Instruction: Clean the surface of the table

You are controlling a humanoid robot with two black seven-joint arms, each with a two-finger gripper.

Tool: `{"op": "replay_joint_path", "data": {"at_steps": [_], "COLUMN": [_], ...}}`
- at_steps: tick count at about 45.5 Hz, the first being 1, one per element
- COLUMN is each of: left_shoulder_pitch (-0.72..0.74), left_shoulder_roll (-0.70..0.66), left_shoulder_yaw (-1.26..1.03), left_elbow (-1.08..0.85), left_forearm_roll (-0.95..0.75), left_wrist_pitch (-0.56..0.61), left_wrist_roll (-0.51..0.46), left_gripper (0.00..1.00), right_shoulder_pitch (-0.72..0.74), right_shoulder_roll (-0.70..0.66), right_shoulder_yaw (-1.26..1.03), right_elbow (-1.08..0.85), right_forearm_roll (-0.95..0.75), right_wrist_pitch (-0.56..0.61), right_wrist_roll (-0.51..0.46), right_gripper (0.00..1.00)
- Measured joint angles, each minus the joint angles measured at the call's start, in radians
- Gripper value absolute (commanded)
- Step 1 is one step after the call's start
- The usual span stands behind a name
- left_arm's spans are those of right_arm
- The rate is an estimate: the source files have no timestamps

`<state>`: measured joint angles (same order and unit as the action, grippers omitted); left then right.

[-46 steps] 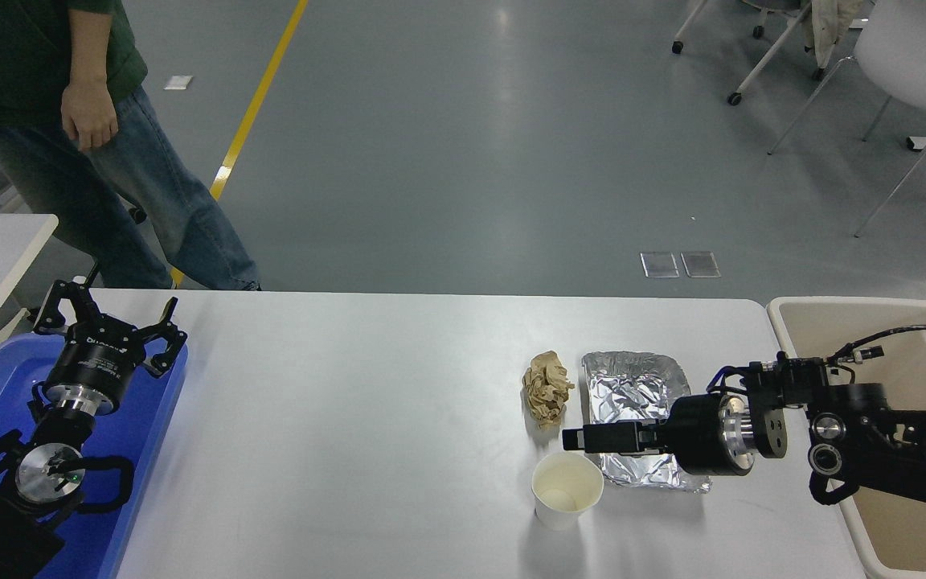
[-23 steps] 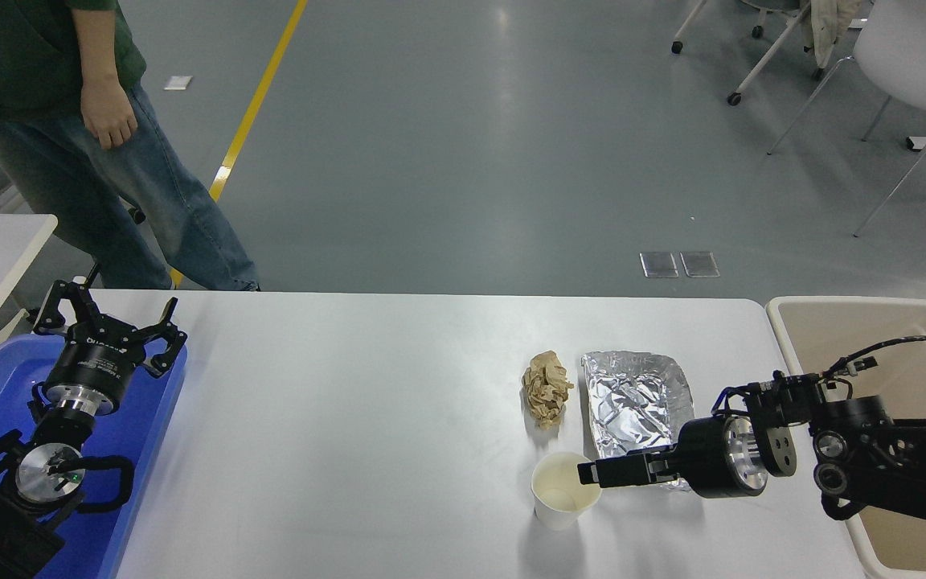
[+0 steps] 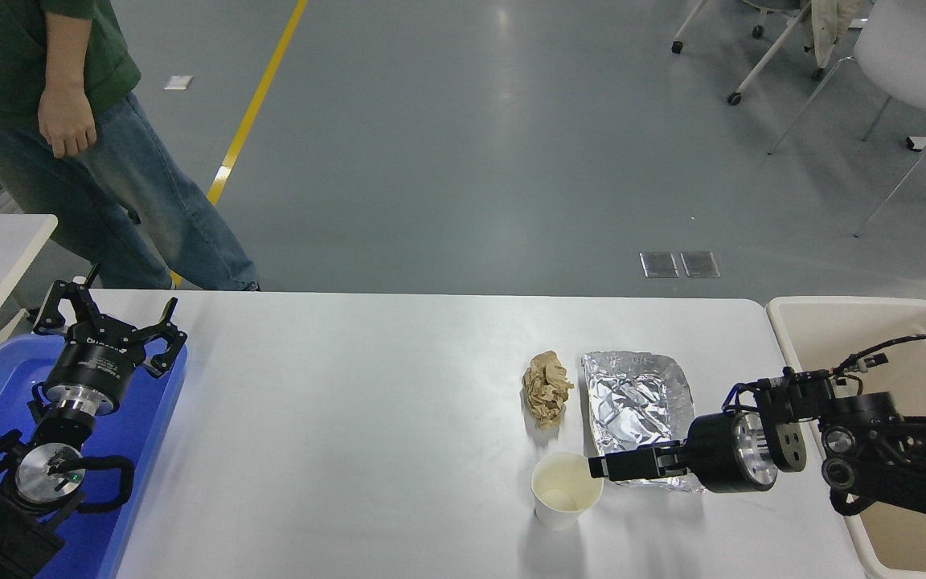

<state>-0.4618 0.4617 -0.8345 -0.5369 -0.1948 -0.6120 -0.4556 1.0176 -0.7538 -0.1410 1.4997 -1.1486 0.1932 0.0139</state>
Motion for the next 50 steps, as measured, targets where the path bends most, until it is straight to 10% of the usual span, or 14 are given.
{"op": "replay_joint_path", "data": {"at_steps": [50], "left_shoulder_pitch": [0.000], "left_shoulder_roll": [0.000], "left_shoulder_yaw": [0.000], "left_elbow": [0.000], "left_forearm_roll": [0.000], "left_wrist_pitch": [0.000], "left_wrist_roll": [0.000], "left_gripper": [1.00], "right_shoulder_pitch": [-0.020], "right_shoulder_roll": [0.081], "right_shoulder_yaw": [0.129], "right_elbow": [0.051], "right_forearm_roll": [0.316], "right_wrist_pitch": [0.061], "right_wrist_roll": [-0.348], "right_gripper": [1.00]}}
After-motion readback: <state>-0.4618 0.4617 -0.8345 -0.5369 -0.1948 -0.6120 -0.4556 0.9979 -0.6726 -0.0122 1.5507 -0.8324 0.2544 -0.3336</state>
